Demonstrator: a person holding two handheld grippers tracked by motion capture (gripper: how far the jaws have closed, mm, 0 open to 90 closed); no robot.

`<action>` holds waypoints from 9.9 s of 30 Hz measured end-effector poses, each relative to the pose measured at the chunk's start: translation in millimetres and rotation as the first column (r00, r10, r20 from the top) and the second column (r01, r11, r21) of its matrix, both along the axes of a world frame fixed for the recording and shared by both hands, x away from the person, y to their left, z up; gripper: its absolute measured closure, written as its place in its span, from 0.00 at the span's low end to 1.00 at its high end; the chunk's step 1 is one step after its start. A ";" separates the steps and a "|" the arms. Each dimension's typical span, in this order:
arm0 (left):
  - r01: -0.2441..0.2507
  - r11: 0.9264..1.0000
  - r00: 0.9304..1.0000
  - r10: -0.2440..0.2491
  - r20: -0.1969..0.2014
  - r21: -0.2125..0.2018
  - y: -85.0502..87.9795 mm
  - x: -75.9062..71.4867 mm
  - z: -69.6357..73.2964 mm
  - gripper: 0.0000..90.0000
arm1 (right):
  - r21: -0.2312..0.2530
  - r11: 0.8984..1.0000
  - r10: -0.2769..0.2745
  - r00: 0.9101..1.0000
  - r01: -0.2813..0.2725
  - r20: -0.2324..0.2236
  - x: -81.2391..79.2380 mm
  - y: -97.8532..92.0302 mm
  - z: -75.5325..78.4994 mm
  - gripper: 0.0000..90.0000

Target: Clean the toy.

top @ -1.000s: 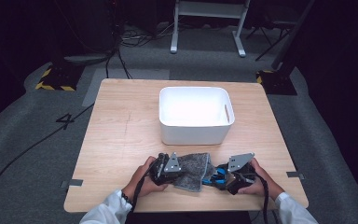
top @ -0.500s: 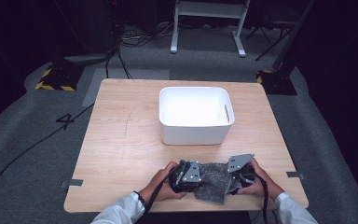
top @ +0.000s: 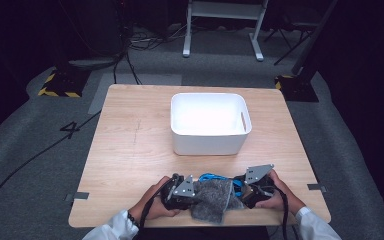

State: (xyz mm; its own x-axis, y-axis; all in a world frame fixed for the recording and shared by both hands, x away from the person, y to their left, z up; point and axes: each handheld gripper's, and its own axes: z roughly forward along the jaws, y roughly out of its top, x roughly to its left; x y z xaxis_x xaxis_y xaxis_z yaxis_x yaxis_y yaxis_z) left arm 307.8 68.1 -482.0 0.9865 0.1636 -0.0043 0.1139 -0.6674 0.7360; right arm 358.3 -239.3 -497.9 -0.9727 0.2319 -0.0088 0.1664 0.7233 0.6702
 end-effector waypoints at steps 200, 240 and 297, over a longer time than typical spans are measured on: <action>-0.266 0.936 0.962 0.274 -0.003 0.231 25.2 53.9 1.9 0.84 | -0.049 0.997 0.063 0.998 -0.063 -0.004 -10.6 0.8 4.0 0.27; -0.326 0.920 0.941 0.338 -0.019 0.218 48.2 53.0 -0.6 0.84 | -0.061 0.998 -0.005 1.000 0.004 -0.011 0.5 -16.0 5.1 0.27; -0.300 0.937 0.953 0.301 0.024 0.180 55.1 36.3 -6.7 0.72 | 0.002 0.997 -0.079 0.997 0.079 0.020 -7.2 -7.6 35.5 0.22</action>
